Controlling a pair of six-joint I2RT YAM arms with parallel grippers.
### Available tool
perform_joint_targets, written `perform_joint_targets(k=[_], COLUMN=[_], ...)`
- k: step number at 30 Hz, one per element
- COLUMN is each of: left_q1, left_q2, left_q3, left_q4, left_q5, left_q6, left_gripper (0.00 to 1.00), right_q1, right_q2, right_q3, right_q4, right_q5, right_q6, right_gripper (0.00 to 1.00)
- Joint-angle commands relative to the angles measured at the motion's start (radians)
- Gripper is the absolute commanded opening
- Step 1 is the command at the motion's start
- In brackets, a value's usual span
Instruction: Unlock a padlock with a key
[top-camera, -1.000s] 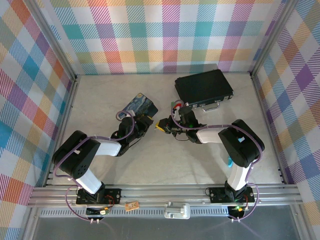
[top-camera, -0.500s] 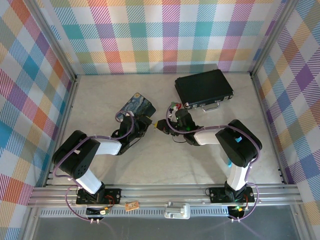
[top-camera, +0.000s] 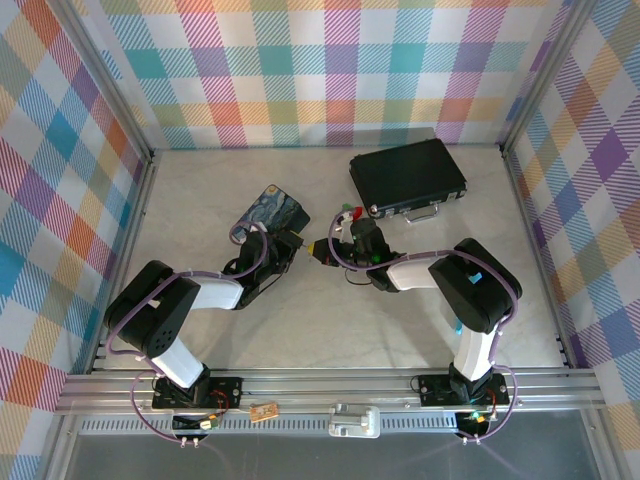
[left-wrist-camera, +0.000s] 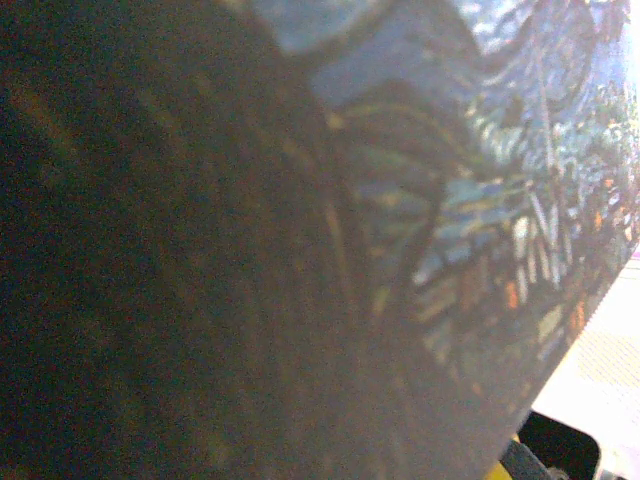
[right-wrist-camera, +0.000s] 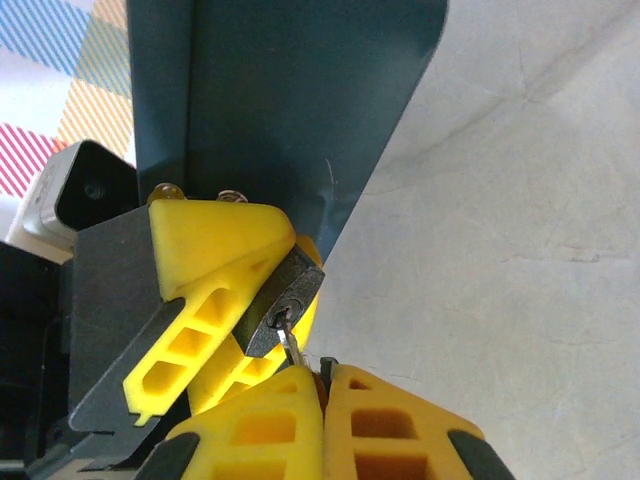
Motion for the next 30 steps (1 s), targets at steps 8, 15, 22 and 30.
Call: perform_joint_targets(k=[8,15,22,30], left_q1=[-0.045,-0.045,-0.042,-0.042], left_q2=[-0.036,-0.096,-0.150,-0.103], left_q3=[0.019,0.025,0.024,0.082], left_q4=[0.026,-0.077,-0.179,-0.196], left_q5=[0.192,0.216,0.168,0.133], left_q6=[-0.019,0.076,0.120,0.084], left_gripper=[0.00,0.00,0.00,0.00], right_q1=[-0.010,-0.055,-0.059,-0.039], right_q2=[0.046,0.117,0.090,0.099], right_q3=[0.136,0.148,0.136,0.071], right_q4=[0.036,0.165,0.149,0.217], right_q5=[-0.106,-0.215,-0.254,-0.207], right_q6=[0.399,0.584,0.594,0.521], right_gripper=[0.00,0.00,0.00,0.00])
